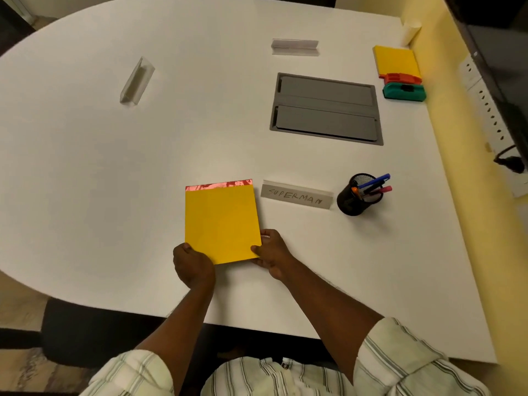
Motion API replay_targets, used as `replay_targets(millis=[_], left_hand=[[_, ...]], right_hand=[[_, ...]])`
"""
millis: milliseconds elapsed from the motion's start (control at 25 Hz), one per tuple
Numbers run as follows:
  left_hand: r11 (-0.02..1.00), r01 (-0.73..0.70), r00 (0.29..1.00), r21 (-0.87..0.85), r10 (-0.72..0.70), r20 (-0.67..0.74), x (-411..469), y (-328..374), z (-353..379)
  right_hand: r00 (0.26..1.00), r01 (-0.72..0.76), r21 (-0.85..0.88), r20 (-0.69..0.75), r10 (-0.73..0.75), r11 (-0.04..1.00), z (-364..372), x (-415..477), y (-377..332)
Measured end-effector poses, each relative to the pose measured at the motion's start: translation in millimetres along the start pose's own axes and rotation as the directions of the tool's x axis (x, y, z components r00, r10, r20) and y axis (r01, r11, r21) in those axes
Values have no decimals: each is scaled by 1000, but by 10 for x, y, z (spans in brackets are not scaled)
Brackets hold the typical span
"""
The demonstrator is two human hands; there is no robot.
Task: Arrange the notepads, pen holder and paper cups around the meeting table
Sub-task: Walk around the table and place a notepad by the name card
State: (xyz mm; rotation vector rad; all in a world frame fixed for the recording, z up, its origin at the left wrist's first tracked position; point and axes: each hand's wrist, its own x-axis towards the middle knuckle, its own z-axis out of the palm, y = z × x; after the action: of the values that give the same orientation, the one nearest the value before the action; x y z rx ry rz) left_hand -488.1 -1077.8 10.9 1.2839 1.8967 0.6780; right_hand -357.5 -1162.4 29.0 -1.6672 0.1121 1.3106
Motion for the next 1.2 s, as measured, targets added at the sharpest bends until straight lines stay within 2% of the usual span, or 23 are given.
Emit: replay_targets(millis=[200,280,400,600,760,880,960,1080,1200], left_hand=[[995,-95,995,30,94,34,-461,-99,-140],[996,-85,994,22,83,72,-691,-183,-188],[998,-62,984,11,59,169,-1064,-334,-227],[992,-126,941,1,119,316,-1664,-542,-149],[996,-67,868,-54,85,489,-1916,-649,49],[991,72,745,-112,21,667,-2096,-558,195],[980,158,609,-119,-2,793,-2217,-461,275],[979,181,383,-93,17,924,-2364,-335,452],[989,138,186,-49,23,982,-2474,-120,713]], right_hand=[[1000,-15,27,13,15,1000,-301,-217,170],[999,-23,44,26,21,999,-485,-334,254],[999,-41,94,35,38,995,-812,-501,410],[999,-37,120,-23,40,992,-1426,-802,740],[995,-10,158,-94,25,987,-1892,-968,923],[984,47,198,-178,-12,979,-2273,-1074,986],[970,86,243,-243,-25,966,-2514,-1121,1044],[944,183,356,-323,-63,916,-2791,-1184,1140],[907,300,456,-409,-102,838,-3046,-1169,1156]])
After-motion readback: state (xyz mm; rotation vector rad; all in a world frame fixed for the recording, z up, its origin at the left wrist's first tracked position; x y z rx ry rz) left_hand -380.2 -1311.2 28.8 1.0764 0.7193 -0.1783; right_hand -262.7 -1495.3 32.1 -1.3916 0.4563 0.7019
